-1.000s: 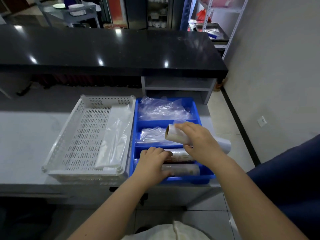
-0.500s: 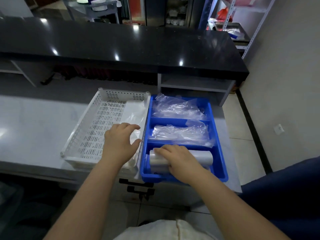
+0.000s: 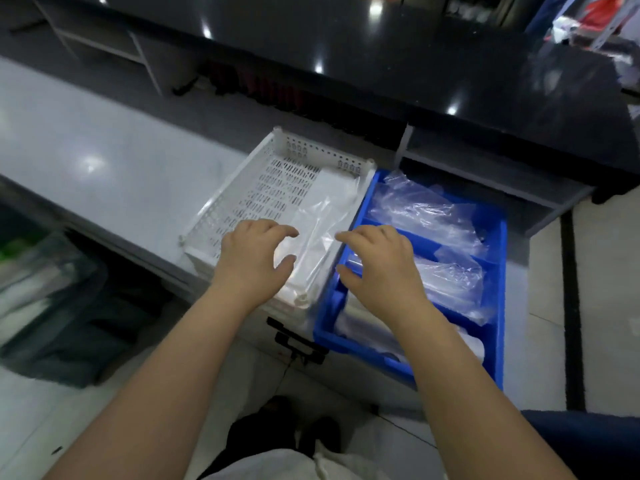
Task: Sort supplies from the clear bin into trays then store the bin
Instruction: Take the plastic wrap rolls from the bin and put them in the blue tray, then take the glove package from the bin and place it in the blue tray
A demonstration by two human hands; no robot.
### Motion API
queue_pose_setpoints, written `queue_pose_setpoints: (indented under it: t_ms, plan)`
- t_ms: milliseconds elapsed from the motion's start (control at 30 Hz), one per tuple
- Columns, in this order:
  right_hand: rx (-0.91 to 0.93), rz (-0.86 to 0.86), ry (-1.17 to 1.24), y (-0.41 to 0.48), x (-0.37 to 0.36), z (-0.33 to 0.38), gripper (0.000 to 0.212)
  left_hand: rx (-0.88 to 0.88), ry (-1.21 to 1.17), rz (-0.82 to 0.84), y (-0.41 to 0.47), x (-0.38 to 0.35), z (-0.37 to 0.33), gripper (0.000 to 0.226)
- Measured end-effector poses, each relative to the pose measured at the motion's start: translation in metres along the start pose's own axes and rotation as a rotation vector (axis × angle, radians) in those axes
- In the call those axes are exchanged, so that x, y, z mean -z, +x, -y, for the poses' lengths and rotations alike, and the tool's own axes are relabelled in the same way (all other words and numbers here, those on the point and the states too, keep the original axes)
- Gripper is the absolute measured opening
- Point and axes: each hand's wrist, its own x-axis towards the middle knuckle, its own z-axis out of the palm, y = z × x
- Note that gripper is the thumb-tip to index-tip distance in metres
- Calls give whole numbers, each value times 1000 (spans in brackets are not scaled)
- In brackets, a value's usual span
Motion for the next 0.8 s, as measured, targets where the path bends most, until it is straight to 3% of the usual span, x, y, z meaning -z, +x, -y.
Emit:
queue_pose_setpoints:
  t_ms: [267, 600, 800]
  plan:
    - [312, 77, 10, 75, -48, 124, 43, 241, 33, -135, -35, 64, 107, 35]
    - [730, 175, -5, 168, -165, 390, 44, 553, 176, -266, -121, 186, 351, 41]
    - [846, 236, 39, 216, -236, 515, 46, 747, 190, -302, -165, 231, 475, 46]
